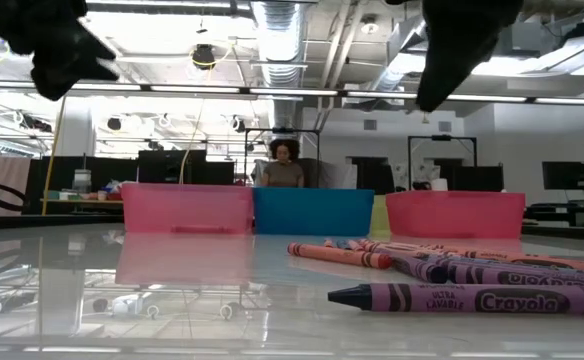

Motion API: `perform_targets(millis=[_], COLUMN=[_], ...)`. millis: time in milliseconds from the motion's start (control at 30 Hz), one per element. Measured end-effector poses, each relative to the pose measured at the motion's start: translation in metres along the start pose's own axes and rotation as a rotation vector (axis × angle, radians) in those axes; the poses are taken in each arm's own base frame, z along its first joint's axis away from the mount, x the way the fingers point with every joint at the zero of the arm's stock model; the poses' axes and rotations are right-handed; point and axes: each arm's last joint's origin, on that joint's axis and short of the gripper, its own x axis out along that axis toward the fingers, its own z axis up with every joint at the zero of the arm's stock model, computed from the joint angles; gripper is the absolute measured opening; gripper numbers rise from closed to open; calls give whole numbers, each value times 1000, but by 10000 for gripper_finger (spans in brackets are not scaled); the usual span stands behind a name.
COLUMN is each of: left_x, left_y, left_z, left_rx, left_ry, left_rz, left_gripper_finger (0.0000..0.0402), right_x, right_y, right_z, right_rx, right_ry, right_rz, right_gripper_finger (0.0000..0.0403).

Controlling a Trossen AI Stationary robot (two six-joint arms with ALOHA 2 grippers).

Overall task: Sort crayons
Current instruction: Put the red crayon into the red bin

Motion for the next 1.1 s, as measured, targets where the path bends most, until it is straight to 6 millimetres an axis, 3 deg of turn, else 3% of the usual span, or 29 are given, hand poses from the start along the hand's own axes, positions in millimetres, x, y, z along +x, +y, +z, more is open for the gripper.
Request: perform_targets(millis=[200, 400, 767, 933, 1100], left_x=[-2, -2, -3, -8, -13], left_y=[-8, -8, -7, -10, -12], left_z=[9, 11, 13, 23, 33], left_rx=[26, 36, -56, -62, -51], left_ry=[-40, -51, -77, -100, -128], left_rz=[-118, -110, -77, -91, -101], left_gripper_finger=[139, 139, 139, 139, 139], right_x=[26, 45, 28, 17, 19], right_y=[37, 45, 42, 39, 35], right_z=[-18, -30, -34, -31, -26], right_rx=[131, 215, 248, 254, 272], right_ry=[-66, -20, 81, 92, 93], right_rz=[-9, -55, 9, 50, 49], right_gripper_finger=[72, 72, 72, 72, 72])
